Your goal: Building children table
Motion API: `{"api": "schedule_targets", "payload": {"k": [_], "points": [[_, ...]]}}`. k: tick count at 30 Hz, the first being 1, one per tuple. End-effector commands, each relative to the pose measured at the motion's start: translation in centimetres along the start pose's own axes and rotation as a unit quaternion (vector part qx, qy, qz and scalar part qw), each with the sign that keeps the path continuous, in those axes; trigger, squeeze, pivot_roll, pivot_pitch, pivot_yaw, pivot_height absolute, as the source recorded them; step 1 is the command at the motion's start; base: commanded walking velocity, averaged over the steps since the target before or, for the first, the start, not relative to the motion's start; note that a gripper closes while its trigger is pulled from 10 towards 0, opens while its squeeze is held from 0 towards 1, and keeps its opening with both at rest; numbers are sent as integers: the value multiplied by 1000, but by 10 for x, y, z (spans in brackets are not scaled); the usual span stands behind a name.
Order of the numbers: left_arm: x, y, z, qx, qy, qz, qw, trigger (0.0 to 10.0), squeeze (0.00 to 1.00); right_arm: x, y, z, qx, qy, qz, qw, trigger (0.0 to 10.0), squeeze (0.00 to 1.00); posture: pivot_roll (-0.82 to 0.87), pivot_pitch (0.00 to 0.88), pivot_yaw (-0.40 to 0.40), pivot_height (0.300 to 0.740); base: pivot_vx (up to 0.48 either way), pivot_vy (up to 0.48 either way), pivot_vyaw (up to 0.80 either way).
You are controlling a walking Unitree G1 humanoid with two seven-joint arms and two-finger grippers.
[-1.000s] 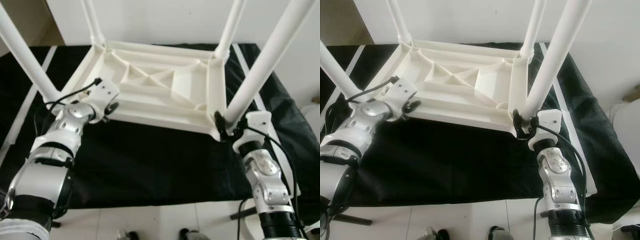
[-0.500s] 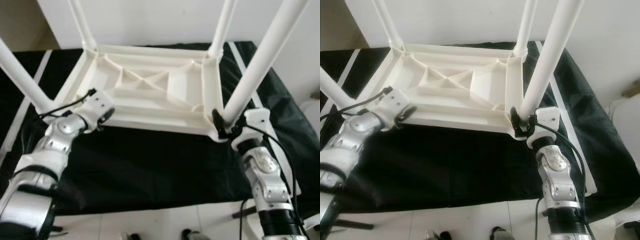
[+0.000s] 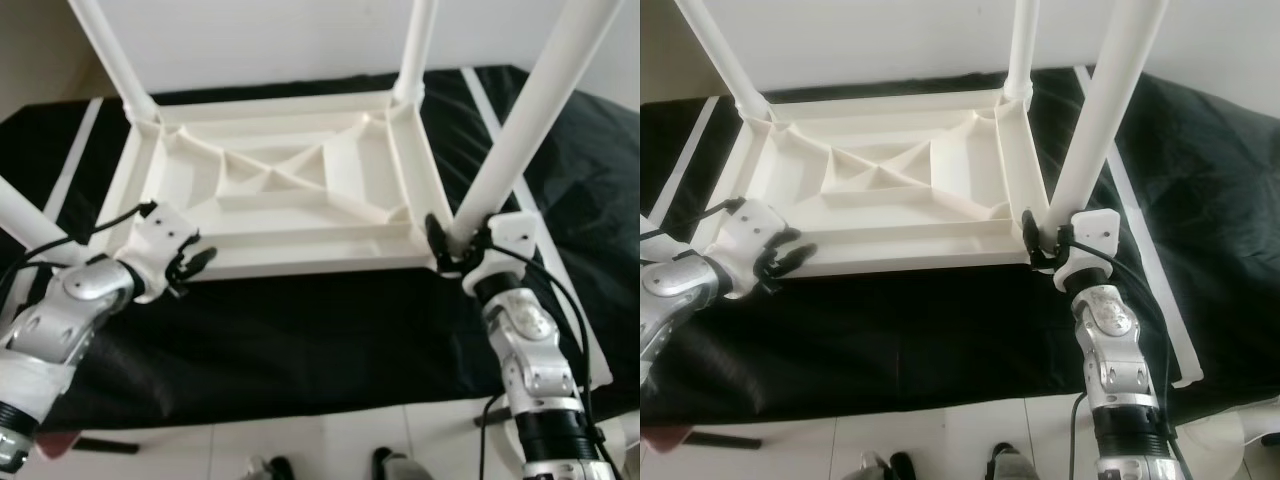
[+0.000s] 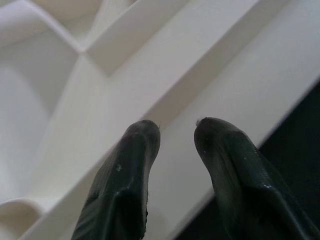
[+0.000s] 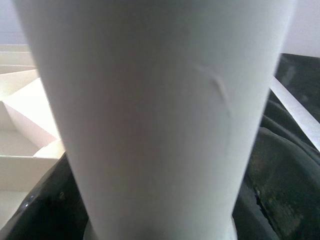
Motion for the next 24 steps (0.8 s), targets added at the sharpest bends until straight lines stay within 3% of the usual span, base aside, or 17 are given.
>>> {"api": "schedule_targets", "payload": {"k": [1,2,4,6,7,8,9,10,12,14,16,20,21,24], "points": [[1,18,39,-399,3,-64,915,10000,0,-10,1,-4,10,-4,-21,1000,10000,0,-81,198,105,740,0,0,0],[7,12,30,-366,9,-45,929,10000,0,-11,0,-4,10,-4,-20,1000,10000,0,-79,192,98,740,0,0,0],[7,12,30,-366,9,-45,929,10000,0,-11,0,-4,10,-4,-20,1000,10000,0,-79,192,98,740,0,0,0],[23,-2,11,-270,9,10,963,10000,0,-12,-1,-4,11,-5,-20,1000,10000,0,-80,185,86,740,0,0,0],[23,-2,11,-270,9,10,963,10000,0,-12,-1,-4,11,-5,-20,1000,10000,0,-80,185,86,740,0,0,0],[37,-8,-4,-206,33,51,977,10000,0,-12,-3,-6,14,-6,-19,1000,10000,0,-80,184,79,740,0,0,0],[53,-10,-17,-152,58,100,982,10000,0,-11,-4,-8,23,-3,-16,1000,10000,0,-88,178,77,740,0,0,0],[53,-10,-17,-152,58,100,982,10000,0,-11,-4,-8,23,-3,-16,1000,10000,0,-88,178,77,740,0,0,0],[76,-6,-31,-91,103,170,976,10000,0,-8,-6,-17,50,-6,-7,999,10000,0,-86,172,65,740,0,0,0],[82,-3,-33,-79,116,191,971,10000,0,-7,-7,-20,62,-9,-2,998,10000,0,-85,171,62,740,0,0,0],[82,-3,-33,-79,116,191,971,10000,0,-7,-7,-20,62,-9,-2,998,10000,0,-85,171,62,740,0,0,0],[93,-6,-34,-60,135,236,961,10000,0,1,-9,-44,117,-15,24,993,10000,0,-66,164,40,740,0,0,0],[89,-13,-33,-37,135,231,963,10000,0,5,-10,-55,134,-33,31,990,10000,0,-56,160,37,740,0,0,0],[79,-18,-30,-10,155,220,963,10000,0,6,-12,-65,142,-47,33,988,10000,0,-41,159,41,740,0,0,0]]}}
Point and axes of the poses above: a point about 5 cm out from each wrist's last joint towards the gripper, its own y axis pointing back from the gripper into the wrist, its own x axis along the axis of the wrist's last joint, z = x × y, the point moved 1 cm from there along -y, pointing out of the wrist towards the gripper, and after that the axes turned 13 degrees about y, right-handed, at the moved point
